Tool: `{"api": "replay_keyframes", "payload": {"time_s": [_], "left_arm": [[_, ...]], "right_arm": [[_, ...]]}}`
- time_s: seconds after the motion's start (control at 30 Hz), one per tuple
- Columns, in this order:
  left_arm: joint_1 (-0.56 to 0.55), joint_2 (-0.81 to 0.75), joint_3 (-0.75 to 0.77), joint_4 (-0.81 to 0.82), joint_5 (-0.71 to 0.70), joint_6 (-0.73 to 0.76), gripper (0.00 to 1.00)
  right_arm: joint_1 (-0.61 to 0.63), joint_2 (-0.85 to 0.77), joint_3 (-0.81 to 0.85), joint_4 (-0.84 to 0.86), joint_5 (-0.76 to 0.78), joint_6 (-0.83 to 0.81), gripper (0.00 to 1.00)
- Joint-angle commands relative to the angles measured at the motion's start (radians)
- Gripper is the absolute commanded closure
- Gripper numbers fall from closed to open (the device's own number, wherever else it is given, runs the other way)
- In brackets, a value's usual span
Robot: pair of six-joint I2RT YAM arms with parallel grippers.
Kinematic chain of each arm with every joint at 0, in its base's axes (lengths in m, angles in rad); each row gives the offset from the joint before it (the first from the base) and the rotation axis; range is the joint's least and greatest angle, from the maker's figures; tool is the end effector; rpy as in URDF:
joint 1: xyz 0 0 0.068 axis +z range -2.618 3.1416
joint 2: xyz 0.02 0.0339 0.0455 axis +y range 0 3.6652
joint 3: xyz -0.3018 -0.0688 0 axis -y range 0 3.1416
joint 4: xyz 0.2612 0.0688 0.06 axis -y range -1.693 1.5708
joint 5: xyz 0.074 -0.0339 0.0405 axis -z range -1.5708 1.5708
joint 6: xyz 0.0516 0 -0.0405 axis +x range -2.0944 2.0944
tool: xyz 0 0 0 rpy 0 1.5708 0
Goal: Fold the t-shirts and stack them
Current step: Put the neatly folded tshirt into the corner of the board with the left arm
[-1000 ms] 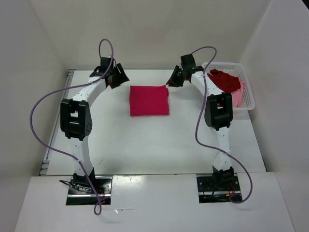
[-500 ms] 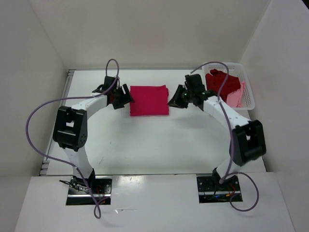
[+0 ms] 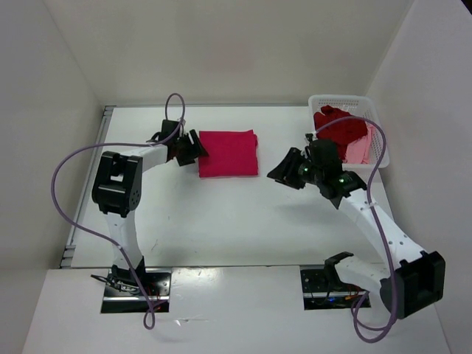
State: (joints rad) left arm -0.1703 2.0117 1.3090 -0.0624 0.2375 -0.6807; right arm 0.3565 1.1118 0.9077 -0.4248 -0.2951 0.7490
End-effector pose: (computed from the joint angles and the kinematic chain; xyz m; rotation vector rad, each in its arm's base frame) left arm 0.4675 -0.0927 0.1774 -0.4905 2.3661 -0.6868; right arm 0.2328 0.1027 0.3173 0.2807 2.3142 0.9155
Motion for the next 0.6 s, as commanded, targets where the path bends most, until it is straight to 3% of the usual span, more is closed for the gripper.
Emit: {"api": "replay_keyframes", "payload": {"time_s": [0.0, 0.13, 0.27, 0.3, 0.47, 0.57], "left_arm": [[0.000, 0.079, 0.010, 0.053, 0.023, 0.023, 0.25], [0.000, 0.146, 0.047, 0.084, 0.057, -0.017, 0.35], [0.000, 0.177, 0.071, 0.128, 0.092, -0.083, 0.55], [-0.011, 0.177, 0.072, 0.137, 0.092, -0.094, 0.65], [-0.034, 0.167, 0.168, 0.087, 0.060, -0.083, 0.89], [-0.023, 0.131, 0.257, 0.030, 0.002, -0.046, 0.94]], "right_arm": [[0.001, -0.081, -0.021, -0.040, 0.002, 0.021, 0.53], [0.001, -0.151, -0.062, -0.049, -0.007, 0.059, 0.48], [0.001, -0.211, -0.086, -0.069, -0.007, 0.070, 0.48], [0.001, -0.222, -0.086, -0.080, -0.007, 0.081, 0.48], [0.010, -0.262, -0.116, -0.098, -0.016, 0.102, 0.48], [0.010, -0.262, -0.125, -0.098, -0.026, 0.102, 0.48]]}}
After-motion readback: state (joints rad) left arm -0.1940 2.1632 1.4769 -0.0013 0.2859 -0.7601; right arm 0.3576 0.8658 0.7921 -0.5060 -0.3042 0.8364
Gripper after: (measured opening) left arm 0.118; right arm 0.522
